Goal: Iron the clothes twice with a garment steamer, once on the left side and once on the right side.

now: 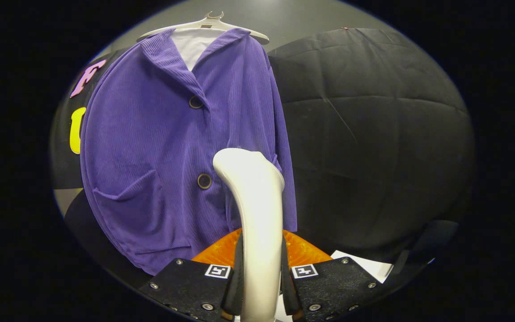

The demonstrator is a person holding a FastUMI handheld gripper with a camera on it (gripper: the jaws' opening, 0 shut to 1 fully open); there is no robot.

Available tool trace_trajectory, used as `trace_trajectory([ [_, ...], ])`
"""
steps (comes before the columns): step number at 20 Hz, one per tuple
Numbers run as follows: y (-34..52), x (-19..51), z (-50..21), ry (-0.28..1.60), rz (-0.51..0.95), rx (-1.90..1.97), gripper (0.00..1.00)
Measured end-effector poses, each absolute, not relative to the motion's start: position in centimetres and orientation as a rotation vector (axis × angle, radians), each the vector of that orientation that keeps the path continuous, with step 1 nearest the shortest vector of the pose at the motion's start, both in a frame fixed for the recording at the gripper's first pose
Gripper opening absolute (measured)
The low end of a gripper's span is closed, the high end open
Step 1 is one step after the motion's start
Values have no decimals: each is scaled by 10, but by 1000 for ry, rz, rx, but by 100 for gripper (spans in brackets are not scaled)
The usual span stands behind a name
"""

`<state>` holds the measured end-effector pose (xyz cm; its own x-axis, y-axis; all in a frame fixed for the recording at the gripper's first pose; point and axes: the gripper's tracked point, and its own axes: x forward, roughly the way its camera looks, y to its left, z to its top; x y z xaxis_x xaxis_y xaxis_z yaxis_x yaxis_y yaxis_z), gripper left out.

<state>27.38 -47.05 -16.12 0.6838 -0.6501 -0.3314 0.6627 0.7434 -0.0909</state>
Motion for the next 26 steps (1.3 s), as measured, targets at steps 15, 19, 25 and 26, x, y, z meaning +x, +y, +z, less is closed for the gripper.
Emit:
trace_trajectory([
  [15,-430,217,-223,466,-721,73,35],
  [19,-397,178,-199,439,-694,35,35],
  [25,-336,116,-141,365,-615,-32,35],
  [26,-323,107,-132,355,-596,-41,35],
])
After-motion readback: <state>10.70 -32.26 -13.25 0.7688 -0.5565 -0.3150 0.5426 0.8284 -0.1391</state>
